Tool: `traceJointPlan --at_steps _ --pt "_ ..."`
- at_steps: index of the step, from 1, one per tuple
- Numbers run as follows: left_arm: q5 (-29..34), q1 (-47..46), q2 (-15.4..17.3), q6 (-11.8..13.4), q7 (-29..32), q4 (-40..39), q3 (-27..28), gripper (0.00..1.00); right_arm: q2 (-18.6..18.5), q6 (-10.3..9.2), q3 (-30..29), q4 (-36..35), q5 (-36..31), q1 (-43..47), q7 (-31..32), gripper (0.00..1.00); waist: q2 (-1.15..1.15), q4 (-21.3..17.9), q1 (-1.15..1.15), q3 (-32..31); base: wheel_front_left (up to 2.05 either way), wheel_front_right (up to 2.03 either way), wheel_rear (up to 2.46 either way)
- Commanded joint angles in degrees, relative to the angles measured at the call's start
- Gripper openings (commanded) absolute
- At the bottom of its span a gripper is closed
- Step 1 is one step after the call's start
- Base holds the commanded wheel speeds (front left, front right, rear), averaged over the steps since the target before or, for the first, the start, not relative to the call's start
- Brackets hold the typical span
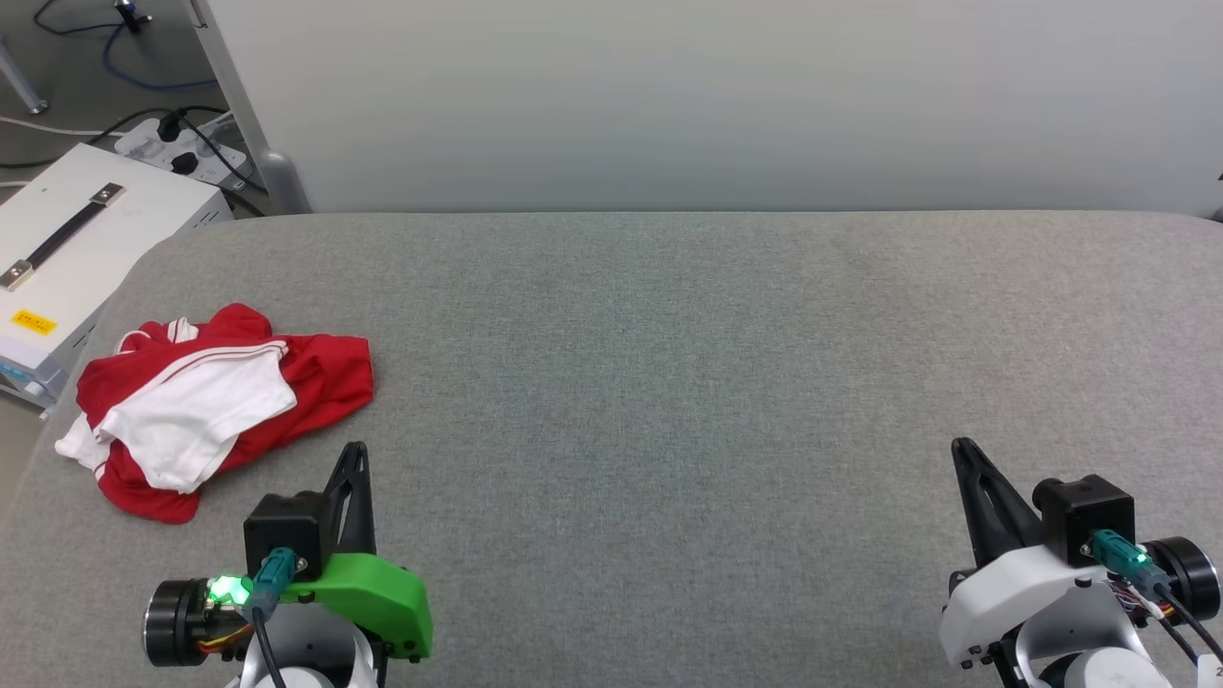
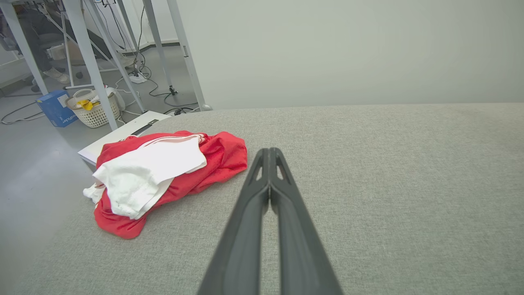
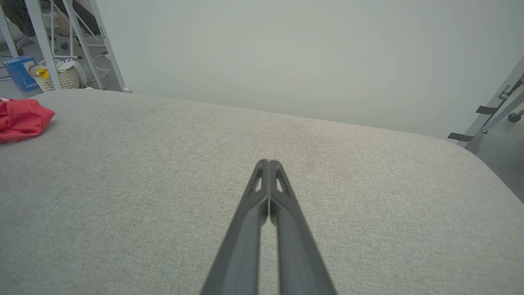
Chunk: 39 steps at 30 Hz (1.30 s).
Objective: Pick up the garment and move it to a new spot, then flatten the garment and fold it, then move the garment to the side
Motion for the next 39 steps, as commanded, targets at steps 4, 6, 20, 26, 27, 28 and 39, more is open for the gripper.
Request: traceJointPlan --at_steps 4,6,20,26,27,28,39 --pt "0.55 -1.01 -0.28 0.24 -0.05 -0.13 -0.01 0.00 -0.07 -0.05 -0.09 -0.24 -0.55 -0.96 0.15 0.00 0.29 0.00 0.00 0.00 0.00 0.00 0.00" --pt "0.55 -1.01 -0.28 0.24 -0.05 -0.13 -0.01 0.00 -0.07 -0.05 -0.09 -0.24 -0.55 -0.96 0.15 0.00 0.29 0.00 0.00 0.00 0.00 0.00 0.00" --pt "0.55 -1.01 -0.28 0.24 -0.05 -0.13 -0.01 0.00 -0.07 -0.05 -0.09 -0.24 -0.55 -0.96 0.15 0.00 0.29 0.00 0.00 0.00 0.00 0.00 0.00" --pt "0.55 -1.01 -0.28 0.24 -0.05 -0.13 -0.01 0.00 -0.07 -0.05 -0.09 -0.24 -0.55 -0.96 0.15 0.00 0.29 0.00 0.00 0.00 0.00 0.00 0.00" --pt "0.55 -1.01 -0.28 0.24 -0.05 -0.13 -0.01 0.00 -0.07 -0.05 -0.09 -0.24 -0.55 -0.96 0.15 0.00 0.29 0.00 0.00 0.00 0.00 0.00 0.00" --pt "0.55 -1.01 -0.28 0.24 -0.05 -0.13 -0.01 0.00 -0.07 -0.05 -0.09 -0.24 -0.55 -0.96 0.15 0.00 0.29 0.00 0.00 0.00 0.00 0.00 0.00" --pt "0.55 -1.01 -0.28 0.24 -0.05 -0.13 -0.01 0.00 -0.07 -0.05 -0.09 -0.24 -0.55 -0.96 0.15 0.00 0.29 0.00 0.00 0.00 0.00 0.00 0.00"
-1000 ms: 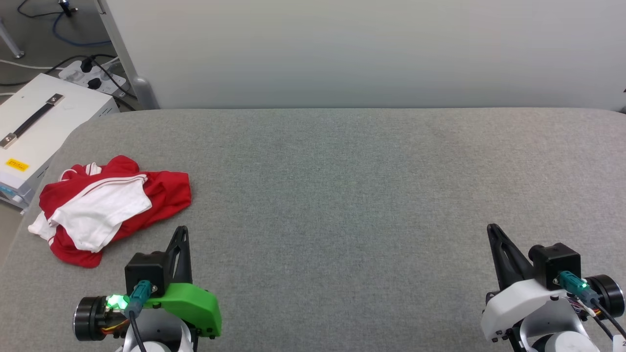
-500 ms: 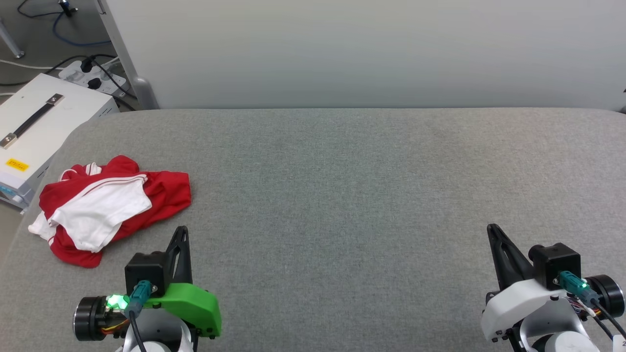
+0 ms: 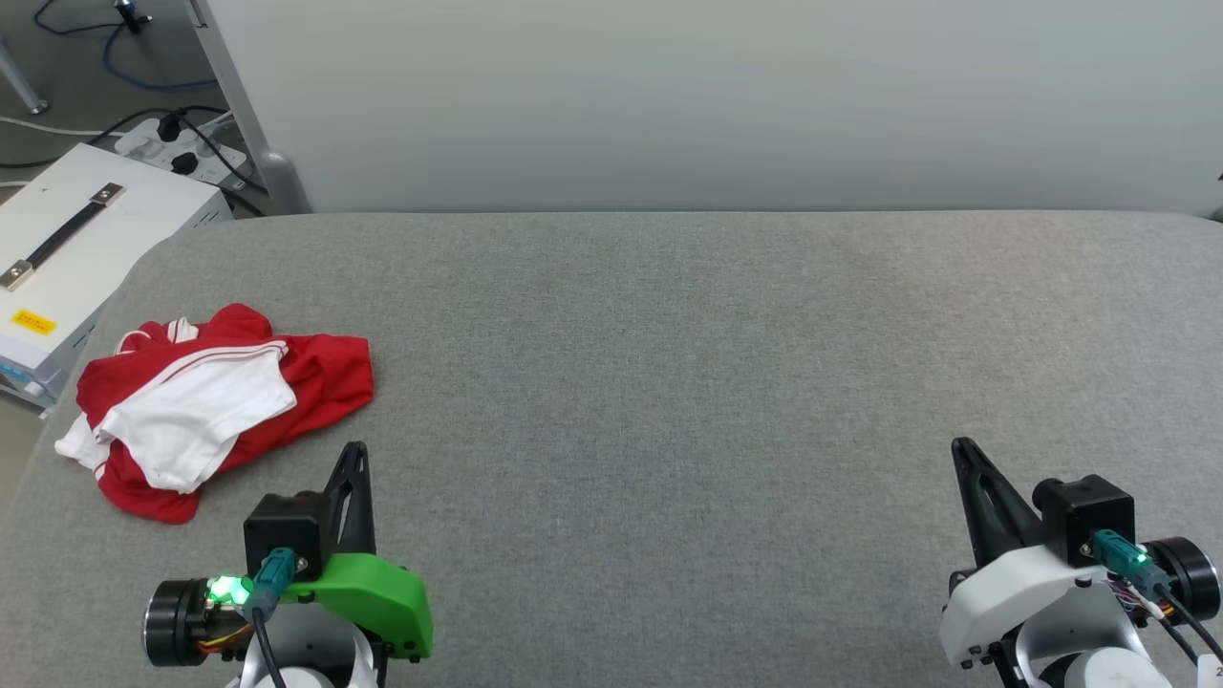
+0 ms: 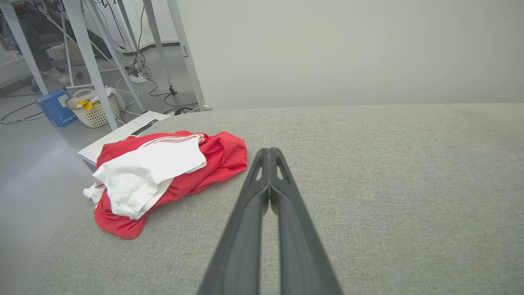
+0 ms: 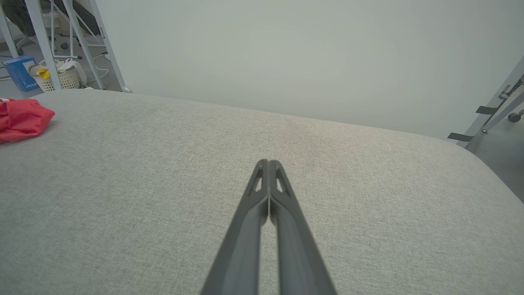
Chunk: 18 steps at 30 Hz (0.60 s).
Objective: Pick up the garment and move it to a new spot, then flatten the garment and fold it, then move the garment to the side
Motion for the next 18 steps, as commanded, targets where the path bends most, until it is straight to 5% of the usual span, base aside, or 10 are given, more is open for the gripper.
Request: traceJointPlan --at_steps 1,4,5,18 --pt "0.55 -1.01 -0.28 0.24 -0.04 -0.13 -0.02 0.00 -0.07 -0.05 -0.09 -0.24 -0.55 -0.96 0.15 0.00 0.29 0.00 0.00 0.00 0.00 0.00 0.00" --pt "0.55 -1.01 -0.28 0.24 -0.04 -0.13 -0.02 0.00 -0.07 -0.05 -0.09 -0.24 -0.55 -0.96 0.15 0.00 0.29 0.00 0.00 0.00 0.00 0.00 0.00" --pt "0.00 0.00 0.00 0.00 0.01 0.00 -0.01 1.00 0.00 0.00 0.00 0.00 0.00 0.00 0.00 1.00 0.00 0.00 0.00 0.00 0.00 0.00 0.00" --pt "-0.44 -0.08 -0.01 0.98 -1.16 -0.10 -0.57 1.00 0.00 0.00 -0.93 -0.33 0.98 -0.07 -1.17 1.00 0.02 0.00 0.00 0.10 0.00 0.00 0.00"
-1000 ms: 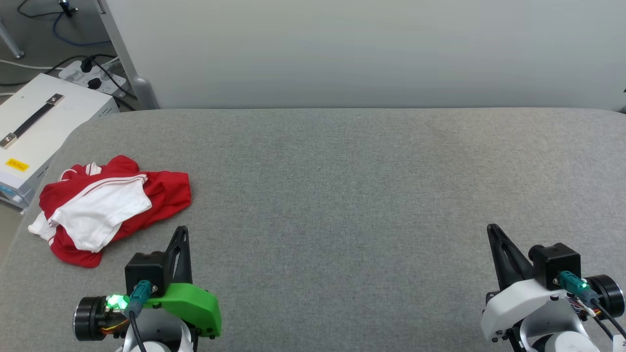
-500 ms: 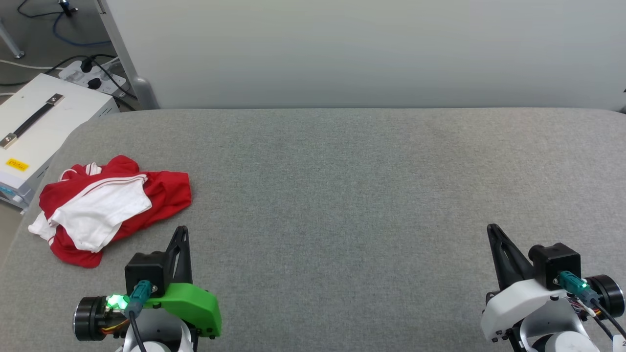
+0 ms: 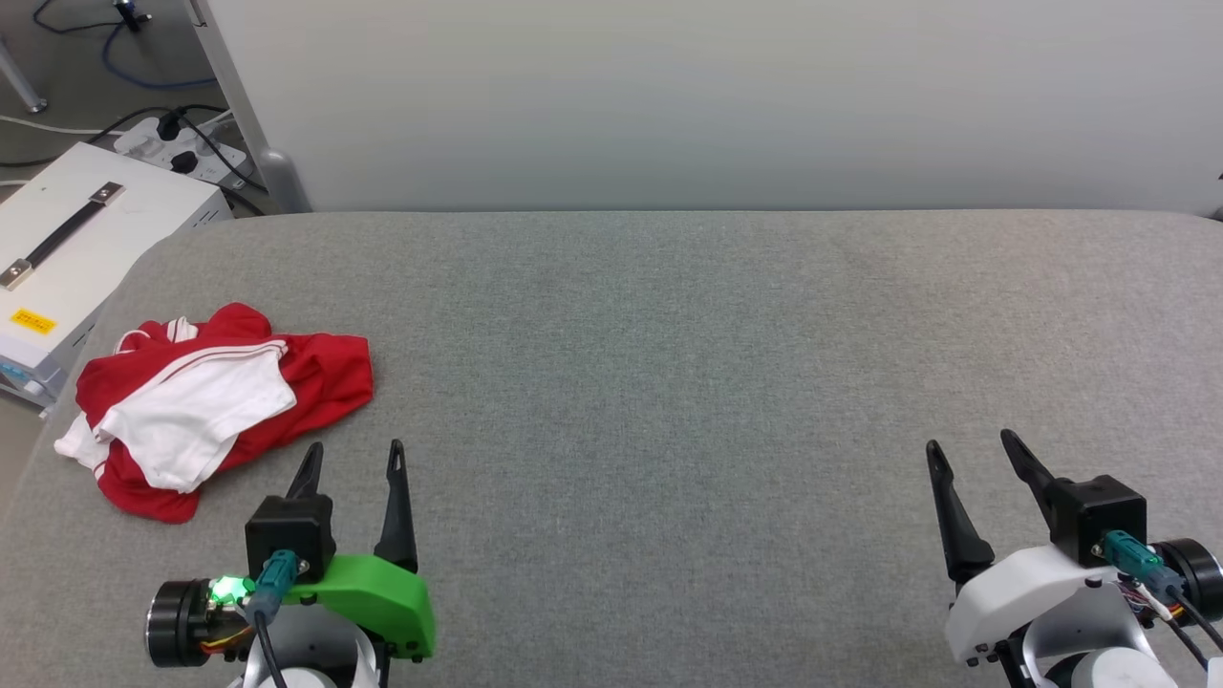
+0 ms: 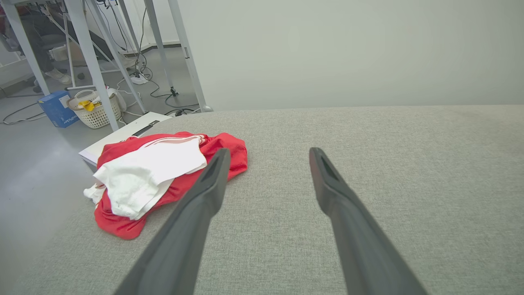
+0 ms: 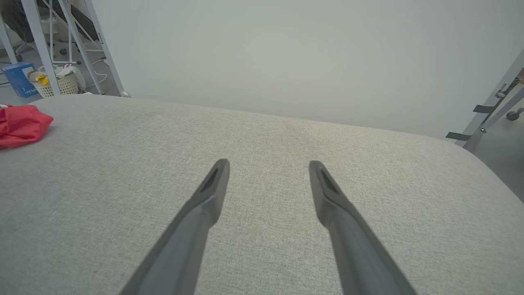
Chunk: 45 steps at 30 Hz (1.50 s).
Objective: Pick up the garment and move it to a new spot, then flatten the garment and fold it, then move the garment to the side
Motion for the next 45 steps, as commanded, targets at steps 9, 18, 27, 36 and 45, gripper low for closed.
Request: traceJointPlan --at_steps 9,18,27,36,45 --pt "-0.70 -0.20 -0.05 1.15 -1.63 -0.25 -0.72 1.00 -0.02 -0.01 -1.27 -1.11 1.46 -0.09 -1.61 1.00 0.04 0.00 0.00 0.05 0.00 0.00 0.00" --pt "-1.11 -0.22 -0.08 1.76 -2.68 -0.35 -1.21 1.00 -0.03 -0.01 -1.77 -1.84 3.02 0.19 -2.64 1.00 0.06 0.01 0.00 0.00 0.00 0.00 0.00" --pt "-1.41 -0.04 -0.10 2.22 -3.76 -0.45 -1.74 1.00 -0.03 -0.02 -2.25 -2.31 4.05 0.80 -3.71 1.00 0.08 0.14 0.00 -0.23 0.00 0.00 0.00" --pt "-1.90 0.17 -0.12 2.99 -4.84 -0.29 -2.28 1.00 -0.04 -0.02 -2.89 -2.40 4.86 1.42 -4.77 1.00 0.10 0.26 0.00 -0.51 0.00 0.00 0.00" --pt "-2.61 0.38 -0.14 3.34 -6.02 -0.10 -2.68 1.00 -0.05 -0.02 -3.41 -2.29 5.91 2.12 -5.94 1.00 0.13 0.26 0.00 -0.60 0.00 0.00 0.00"
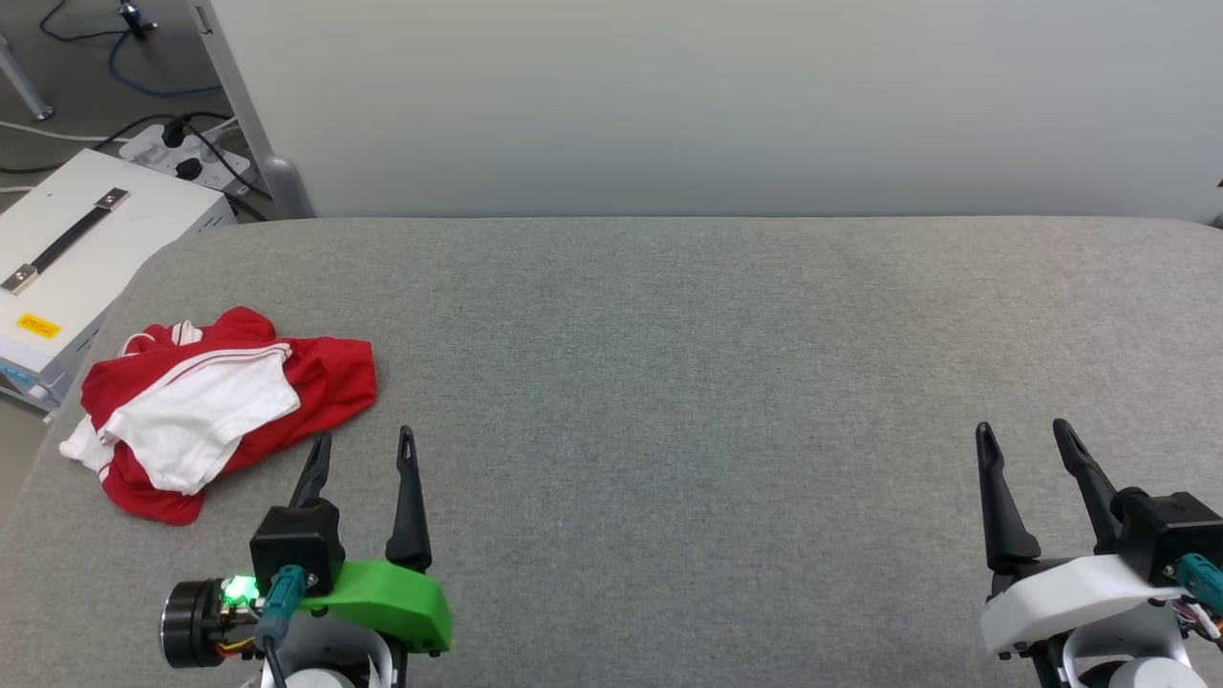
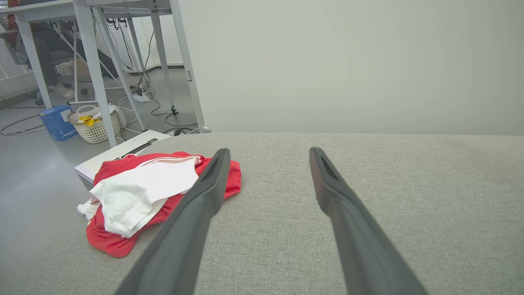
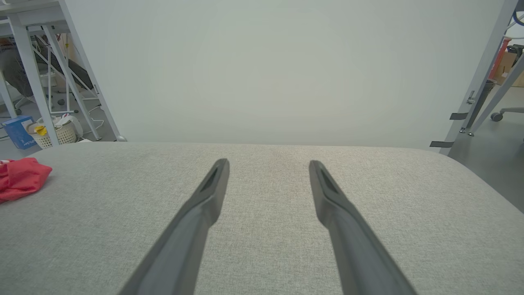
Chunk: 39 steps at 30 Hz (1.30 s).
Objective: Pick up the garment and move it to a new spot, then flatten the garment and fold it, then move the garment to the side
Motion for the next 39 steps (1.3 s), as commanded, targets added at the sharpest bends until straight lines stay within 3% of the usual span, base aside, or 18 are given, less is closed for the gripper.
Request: traceJointPlan --at_steps 1,28,39 --pt "-0.56 0.34 -0.13 0.41 -0.65 0.18 -0.06 1.00 -0.06 -0.02 -0.29 -0.26 0.86 0.82 -0.63 1.00 0.12 -0.01 0.00 0.02 0.00 0.00 0.00" --pt "-1.30 0.75 -0.19 1.51 -3.86 1.61 -1.64 1.00 -0.08 -0.04 -0.68 0.84 2.56 2.62 -3.80 1.00 0.18 0.67 0.00 0.23 0.00 0.00 0.00" --pt "-1.76 0.48 -0.22 2.08 -5.17 2.06 -1.82 1.00 -0.08 -0.04 -0.59 0.21 2.92 3.16 -5.09 1.00 0.21 2.95 0.00 0.54 0.00 0.00 0.00"
